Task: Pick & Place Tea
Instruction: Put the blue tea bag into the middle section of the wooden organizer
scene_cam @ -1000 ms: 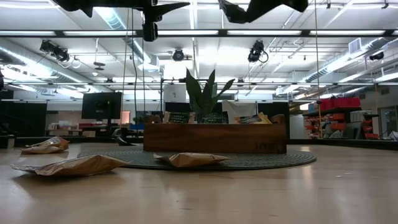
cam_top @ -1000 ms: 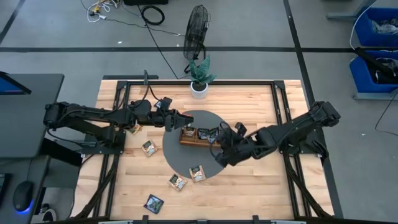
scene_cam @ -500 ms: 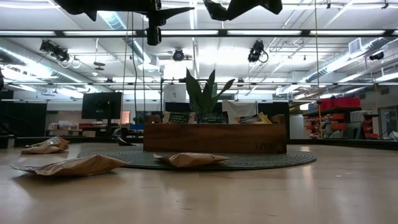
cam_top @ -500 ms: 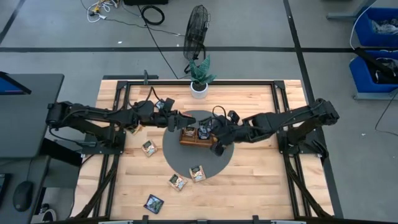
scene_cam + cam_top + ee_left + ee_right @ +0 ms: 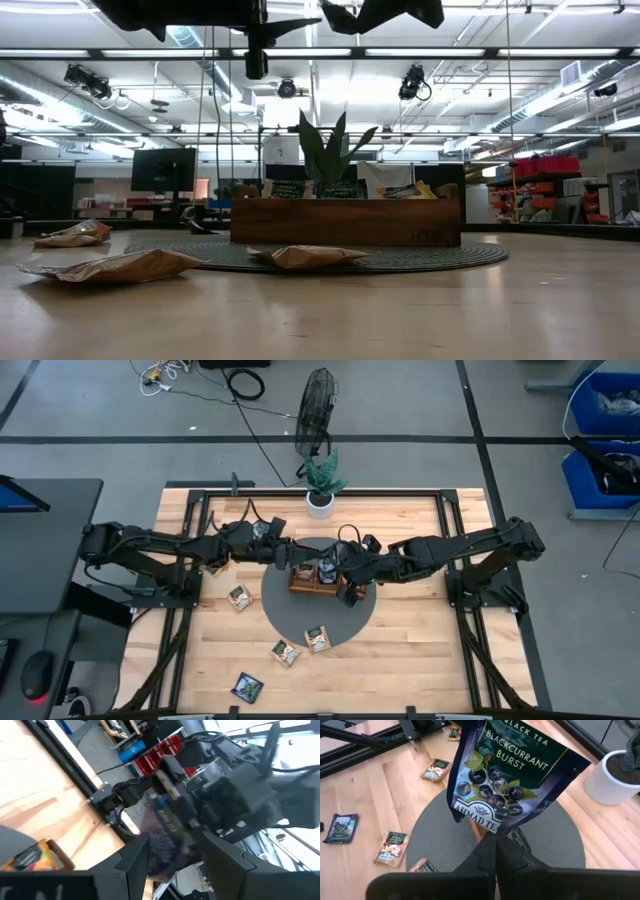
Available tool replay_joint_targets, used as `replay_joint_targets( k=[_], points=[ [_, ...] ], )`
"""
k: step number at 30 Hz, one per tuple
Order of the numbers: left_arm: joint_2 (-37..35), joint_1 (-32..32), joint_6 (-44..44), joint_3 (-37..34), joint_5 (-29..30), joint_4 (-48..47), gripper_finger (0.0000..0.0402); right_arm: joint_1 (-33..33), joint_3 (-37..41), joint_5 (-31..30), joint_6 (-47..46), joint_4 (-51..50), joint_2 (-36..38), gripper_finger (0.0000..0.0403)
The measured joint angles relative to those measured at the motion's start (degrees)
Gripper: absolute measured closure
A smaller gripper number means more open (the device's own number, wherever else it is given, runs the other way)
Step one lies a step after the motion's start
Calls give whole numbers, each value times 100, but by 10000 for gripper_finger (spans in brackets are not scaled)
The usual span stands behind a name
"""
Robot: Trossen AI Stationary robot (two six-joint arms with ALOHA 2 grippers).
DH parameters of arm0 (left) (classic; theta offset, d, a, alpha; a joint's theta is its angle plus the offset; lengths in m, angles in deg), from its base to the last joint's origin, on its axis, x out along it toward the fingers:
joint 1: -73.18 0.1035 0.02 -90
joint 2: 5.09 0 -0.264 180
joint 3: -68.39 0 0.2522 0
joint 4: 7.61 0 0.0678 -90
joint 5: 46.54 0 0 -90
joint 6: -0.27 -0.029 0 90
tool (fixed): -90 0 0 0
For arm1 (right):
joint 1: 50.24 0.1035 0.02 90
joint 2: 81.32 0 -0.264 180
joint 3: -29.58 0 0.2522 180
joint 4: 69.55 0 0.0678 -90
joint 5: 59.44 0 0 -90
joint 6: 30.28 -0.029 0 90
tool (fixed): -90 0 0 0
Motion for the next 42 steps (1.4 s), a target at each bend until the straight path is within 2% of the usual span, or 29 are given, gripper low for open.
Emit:
replay_joint_targets(
  k=[6,9,12,19,25,32,36,42],
  points=[
    [111,1,-224,259,-126,-114,222,-33,0,26,72,-10,0,403],
    [105,28,-349,345,-129,-262,236,-23,0,26,87,-4,0,403],
    [109,89,-350,341,-249,-396,270,-23,0,22,89,36,0,403],
    [107,217,-521,341,-662,-483,389,-23,0,-79,107,23,-2,403],
    [107,350,-516,341,-733,-552,398,29,0,-96,131,-6,-2,403],
    [107,640,-623,332,-1170,-617,399,143,-1,-29,105,-29,-2,403],
    [101,793,-762,332,-1306,-555,400,195,0,140,81,-387,-2,401],
    [92,1004,-1149,332,-1523,-599,400,275,0,399,72,-696,-7,367]
  ],
)
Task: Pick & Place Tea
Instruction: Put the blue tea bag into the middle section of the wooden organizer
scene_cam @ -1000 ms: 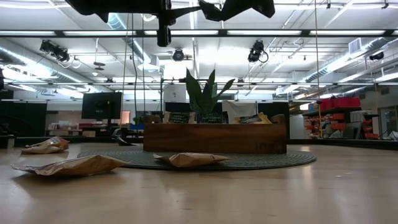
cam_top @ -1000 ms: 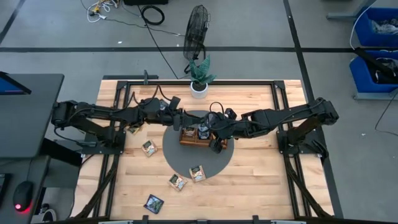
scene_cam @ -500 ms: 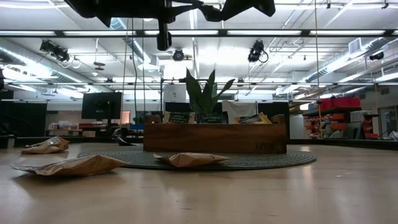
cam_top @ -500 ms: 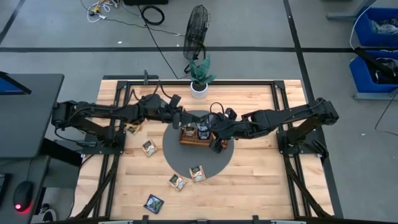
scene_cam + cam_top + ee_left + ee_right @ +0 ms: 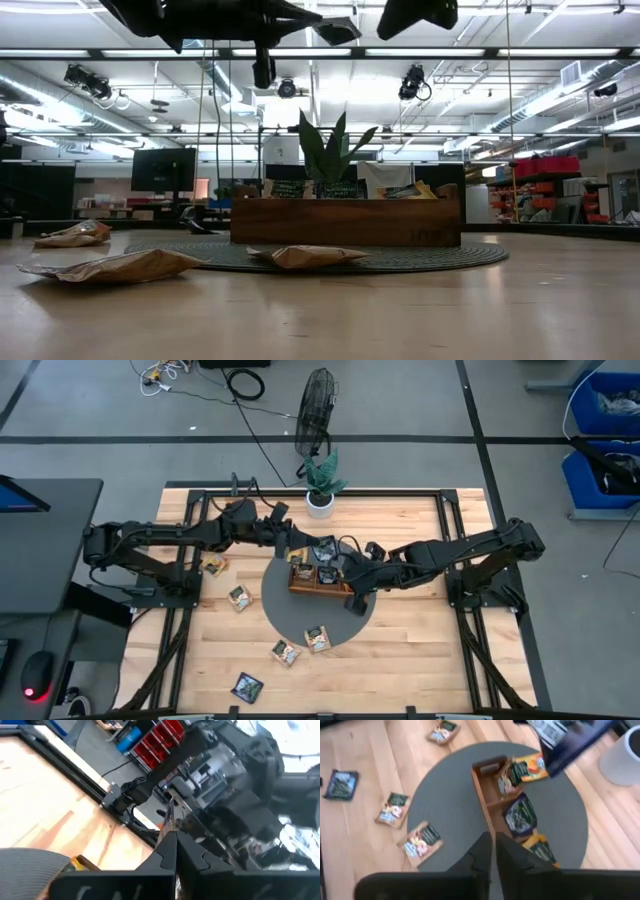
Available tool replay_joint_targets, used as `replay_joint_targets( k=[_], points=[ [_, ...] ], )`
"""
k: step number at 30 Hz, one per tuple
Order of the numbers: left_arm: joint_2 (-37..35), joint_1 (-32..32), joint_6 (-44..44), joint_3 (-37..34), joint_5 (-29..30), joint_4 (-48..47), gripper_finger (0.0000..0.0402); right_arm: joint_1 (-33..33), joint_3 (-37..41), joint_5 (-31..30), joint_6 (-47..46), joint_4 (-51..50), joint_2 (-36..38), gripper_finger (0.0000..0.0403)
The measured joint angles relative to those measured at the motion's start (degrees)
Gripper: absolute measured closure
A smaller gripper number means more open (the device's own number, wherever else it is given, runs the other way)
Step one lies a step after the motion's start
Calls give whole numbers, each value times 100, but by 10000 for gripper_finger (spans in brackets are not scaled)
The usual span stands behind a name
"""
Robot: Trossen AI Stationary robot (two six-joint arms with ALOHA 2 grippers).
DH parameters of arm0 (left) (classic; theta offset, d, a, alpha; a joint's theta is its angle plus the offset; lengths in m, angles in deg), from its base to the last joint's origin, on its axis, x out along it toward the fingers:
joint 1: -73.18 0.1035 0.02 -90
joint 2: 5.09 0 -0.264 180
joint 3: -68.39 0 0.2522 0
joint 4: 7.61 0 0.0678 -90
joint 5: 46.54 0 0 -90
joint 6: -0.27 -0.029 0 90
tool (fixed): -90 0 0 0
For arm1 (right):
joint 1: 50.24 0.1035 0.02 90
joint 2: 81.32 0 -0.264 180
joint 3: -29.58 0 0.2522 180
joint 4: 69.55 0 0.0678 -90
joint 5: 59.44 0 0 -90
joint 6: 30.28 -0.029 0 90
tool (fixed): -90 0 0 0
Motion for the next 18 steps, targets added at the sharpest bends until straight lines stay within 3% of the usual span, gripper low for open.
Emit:
replay_joint_targets(
  k=[6,11,18],
  points=[
    [4,11,-1197,0,-98,-436,400,252,0,-140,-272,-507,0,330],
    [4,-73,-2491,0,16,-827,401,645,2,-1087,-384,-409,101,317],
    [7,-97,-3573,0,530,-1134,401,978,2,-1953,-874,-447,396,314]
  ],
)
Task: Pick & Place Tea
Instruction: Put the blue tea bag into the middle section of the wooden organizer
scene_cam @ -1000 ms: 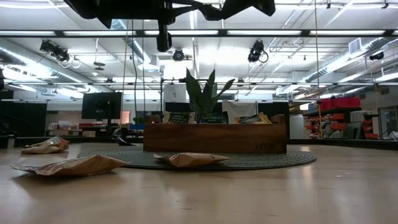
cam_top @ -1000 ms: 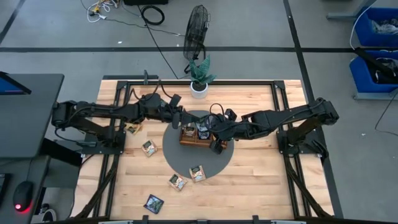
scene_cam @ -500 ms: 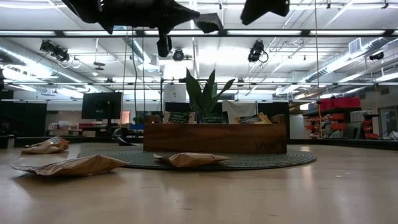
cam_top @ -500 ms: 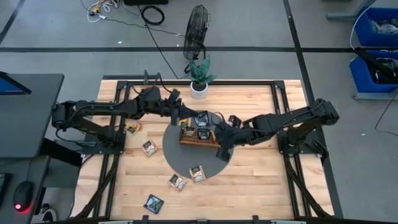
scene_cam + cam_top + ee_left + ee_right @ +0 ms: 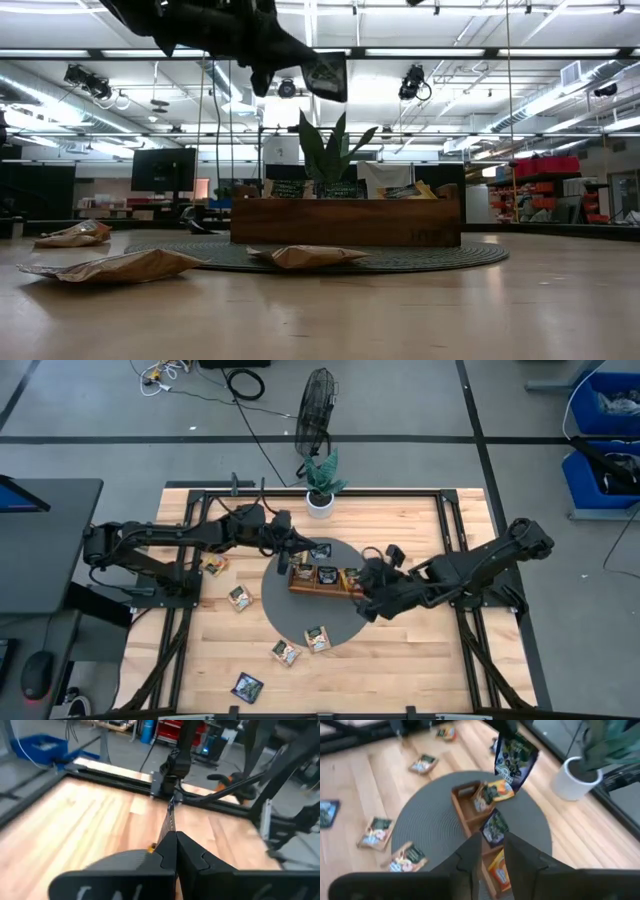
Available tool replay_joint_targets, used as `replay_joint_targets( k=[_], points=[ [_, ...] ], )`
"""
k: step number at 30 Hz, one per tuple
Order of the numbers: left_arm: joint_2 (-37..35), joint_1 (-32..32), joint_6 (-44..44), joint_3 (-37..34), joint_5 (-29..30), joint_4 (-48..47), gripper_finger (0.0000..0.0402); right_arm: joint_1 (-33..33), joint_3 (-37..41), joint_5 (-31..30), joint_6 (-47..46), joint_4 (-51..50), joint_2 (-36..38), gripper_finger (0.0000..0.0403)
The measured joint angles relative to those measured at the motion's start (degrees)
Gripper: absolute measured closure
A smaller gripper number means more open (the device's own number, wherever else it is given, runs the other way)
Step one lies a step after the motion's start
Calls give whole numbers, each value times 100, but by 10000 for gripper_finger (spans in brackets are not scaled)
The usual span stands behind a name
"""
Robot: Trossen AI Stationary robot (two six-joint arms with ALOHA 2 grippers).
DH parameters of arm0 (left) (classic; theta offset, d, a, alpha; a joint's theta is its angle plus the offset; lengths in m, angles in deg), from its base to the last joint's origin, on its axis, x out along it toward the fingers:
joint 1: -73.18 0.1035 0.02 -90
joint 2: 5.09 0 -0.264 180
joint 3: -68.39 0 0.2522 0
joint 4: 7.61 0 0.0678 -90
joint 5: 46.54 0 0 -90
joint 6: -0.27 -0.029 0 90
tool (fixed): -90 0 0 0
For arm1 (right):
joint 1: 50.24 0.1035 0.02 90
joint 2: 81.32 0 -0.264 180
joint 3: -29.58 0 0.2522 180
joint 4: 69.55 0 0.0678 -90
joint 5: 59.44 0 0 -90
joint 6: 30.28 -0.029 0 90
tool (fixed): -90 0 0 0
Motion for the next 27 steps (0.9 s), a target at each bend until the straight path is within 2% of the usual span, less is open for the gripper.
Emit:
replay_joint_targets(
  k=[3,8,15,27],
  points=[
    [141,-22,-365,4,7,11,401,97,0,-276,-345,-236,127,314],
    [650,-55,-467,-20,-89,-53,401,201,0,-715,-853,-673,308,314],
    [1188,-161,-690,-20,-200,169,401,211,0,-751,-1419,-1196,407,314],
    [2014,-286,-659,-20,-274,839,400,214,0,-904,-1488,-1834,408,314]
  ],
)
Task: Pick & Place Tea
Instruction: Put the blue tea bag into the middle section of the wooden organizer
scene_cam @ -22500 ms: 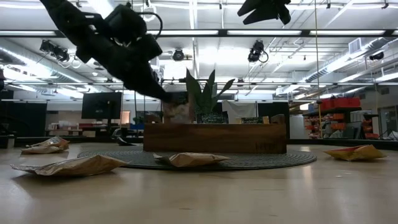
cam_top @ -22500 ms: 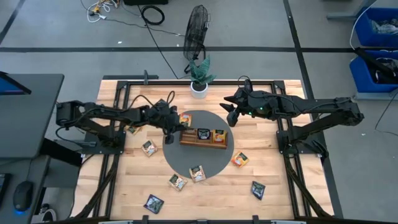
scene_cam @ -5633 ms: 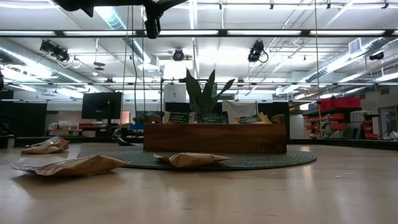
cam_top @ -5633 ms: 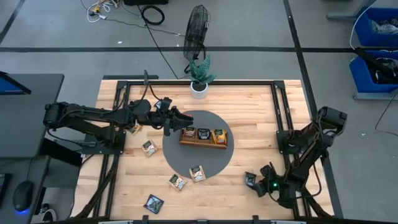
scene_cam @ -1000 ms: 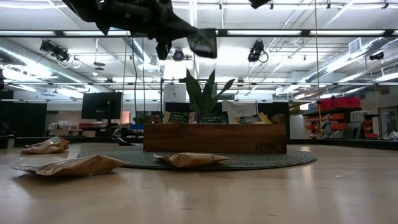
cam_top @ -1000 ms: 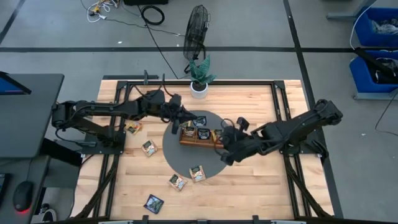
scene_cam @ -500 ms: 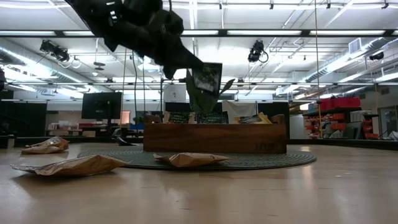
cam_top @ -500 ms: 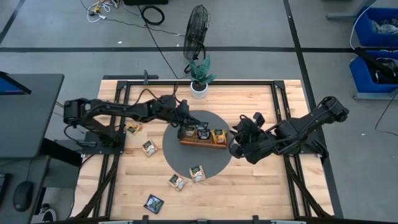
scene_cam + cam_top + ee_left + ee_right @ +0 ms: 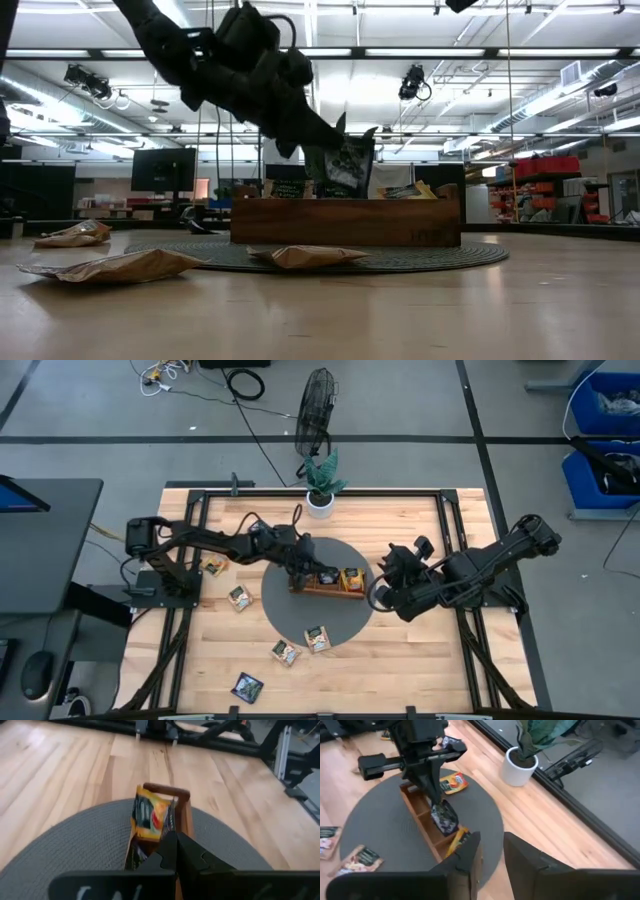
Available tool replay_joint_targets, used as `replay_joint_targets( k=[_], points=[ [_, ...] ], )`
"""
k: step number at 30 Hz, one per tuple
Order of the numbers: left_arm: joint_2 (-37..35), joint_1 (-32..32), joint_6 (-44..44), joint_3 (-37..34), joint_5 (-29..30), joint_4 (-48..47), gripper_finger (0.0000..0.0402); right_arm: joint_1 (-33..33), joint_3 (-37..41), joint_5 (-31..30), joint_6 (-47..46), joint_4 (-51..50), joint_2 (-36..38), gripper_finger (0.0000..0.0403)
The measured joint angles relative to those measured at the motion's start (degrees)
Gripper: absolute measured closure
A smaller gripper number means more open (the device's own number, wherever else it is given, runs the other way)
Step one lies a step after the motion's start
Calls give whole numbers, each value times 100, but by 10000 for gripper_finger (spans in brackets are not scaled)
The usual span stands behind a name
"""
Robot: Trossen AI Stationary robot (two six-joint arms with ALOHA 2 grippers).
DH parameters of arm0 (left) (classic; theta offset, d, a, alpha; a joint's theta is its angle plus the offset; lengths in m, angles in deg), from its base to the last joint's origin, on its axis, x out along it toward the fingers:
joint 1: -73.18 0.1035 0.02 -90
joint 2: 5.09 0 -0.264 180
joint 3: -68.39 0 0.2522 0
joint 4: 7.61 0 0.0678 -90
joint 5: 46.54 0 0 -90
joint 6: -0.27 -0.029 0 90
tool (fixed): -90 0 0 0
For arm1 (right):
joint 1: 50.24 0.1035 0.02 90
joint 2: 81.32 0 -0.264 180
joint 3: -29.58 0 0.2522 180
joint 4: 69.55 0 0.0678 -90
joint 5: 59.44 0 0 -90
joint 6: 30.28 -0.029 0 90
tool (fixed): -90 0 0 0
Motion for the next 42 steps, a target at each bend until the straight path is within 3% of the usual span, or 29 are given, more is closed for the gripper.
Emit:
replay_joint_targets(
  k=[21,28,36,42],
  points=[
    [357,9,-364,-2,385,-104,400,-17,0,-84,-30,-261,-4,314],
    [357,5,443,-2,996,-191,399,-53,0,-84,4,-261,-4,314],
    [357,-242,-43,-2,988,-299,399,-55,0,-229,25,-259,-4,314],
    [353,-372,-20,0,996,-156,367,-55,0,-229,17,-257,-4,314]
  ],
)
